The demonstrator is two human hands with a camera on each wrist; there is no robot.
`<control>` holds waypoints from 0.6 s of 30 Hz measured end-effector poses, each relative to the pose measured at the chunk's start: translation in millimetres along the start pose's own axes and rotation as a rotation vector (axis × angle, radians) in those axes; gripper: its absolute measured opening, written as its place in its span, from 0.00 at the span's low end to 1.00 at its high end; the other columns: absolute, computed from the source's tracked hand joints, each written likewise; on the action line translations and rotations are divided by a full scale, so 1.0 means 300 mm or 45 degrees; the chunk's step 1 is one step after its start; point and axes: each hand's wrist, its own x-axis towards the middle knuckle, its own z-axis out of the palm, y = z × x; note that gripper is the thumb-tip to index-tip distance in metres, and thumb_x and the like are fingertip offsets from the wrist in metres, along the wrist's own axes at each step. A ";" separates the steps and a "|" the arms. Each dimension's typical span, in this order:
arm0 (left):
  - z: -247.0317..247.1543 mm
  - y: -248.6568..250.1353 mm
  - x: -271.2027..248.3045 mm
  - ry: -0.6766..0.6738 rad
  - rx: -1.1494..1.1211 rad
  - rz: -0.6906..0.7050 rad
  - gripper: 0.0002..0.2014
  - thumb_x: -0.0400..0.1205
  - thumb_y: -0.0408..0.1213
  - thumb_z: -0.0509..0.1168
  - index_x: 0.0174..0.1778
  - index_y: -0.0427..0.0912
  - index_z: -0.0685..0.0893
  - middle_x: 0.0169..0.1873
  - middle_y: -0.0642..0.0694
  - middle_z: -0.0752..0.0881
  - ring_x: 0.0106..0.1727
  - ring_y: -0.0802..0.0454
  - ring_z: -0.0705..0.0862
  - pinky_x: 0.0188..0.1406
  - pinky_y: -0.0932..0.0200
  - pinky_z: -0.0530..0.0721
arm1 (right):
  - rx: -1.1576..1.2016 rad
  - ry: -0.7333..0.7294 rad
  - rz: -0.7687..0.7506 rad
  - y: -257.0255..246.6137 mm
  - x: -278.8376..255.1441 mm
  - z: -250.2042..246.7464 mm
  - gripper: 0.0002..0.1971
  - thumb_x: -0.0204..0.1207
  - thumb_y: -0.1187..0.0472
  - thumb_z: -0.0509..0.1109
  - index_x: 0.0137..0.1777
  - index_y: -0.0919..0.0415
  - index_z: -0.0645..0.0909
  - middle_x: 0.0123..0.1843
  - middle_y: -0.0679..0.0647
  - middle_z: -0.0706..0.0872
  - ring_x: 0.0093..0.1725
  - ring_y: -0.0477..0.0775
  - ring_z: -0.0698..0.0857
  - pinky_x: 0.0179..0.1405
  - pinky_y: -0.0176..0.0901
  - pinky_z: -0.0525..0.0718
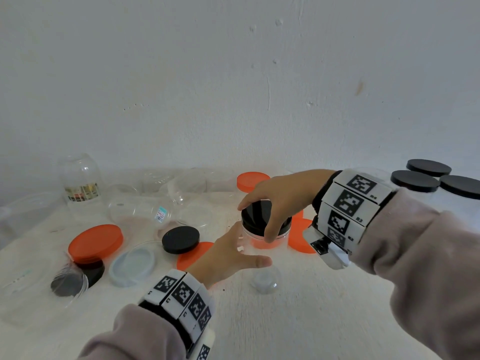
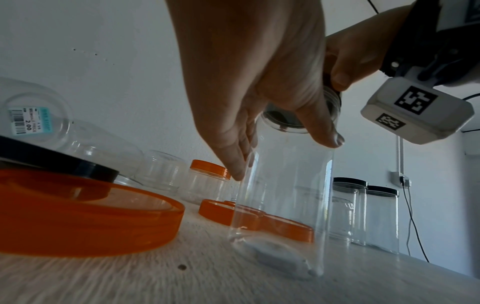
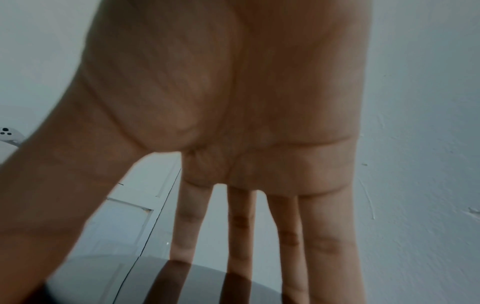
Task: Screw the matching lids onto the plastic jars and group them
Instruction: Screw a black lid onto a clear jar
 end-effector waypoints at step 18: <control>0.004 0.001 -0.001 0.011 -0.024 0.012 0.45 0.69 0.51 0.78 0.78 0.64 0.59 0.71 0.63 0.70 0.69 0.62 0.70 0.63 0.65 0.68 | 0.019 0.009 0.101 0.010 0.011 0.011 0.43 0.63 0.33 0.76 0.78 0.36 0.64 0.76 0.42 0.70 0.69 0.51 0.77 0.63 0.47 0.78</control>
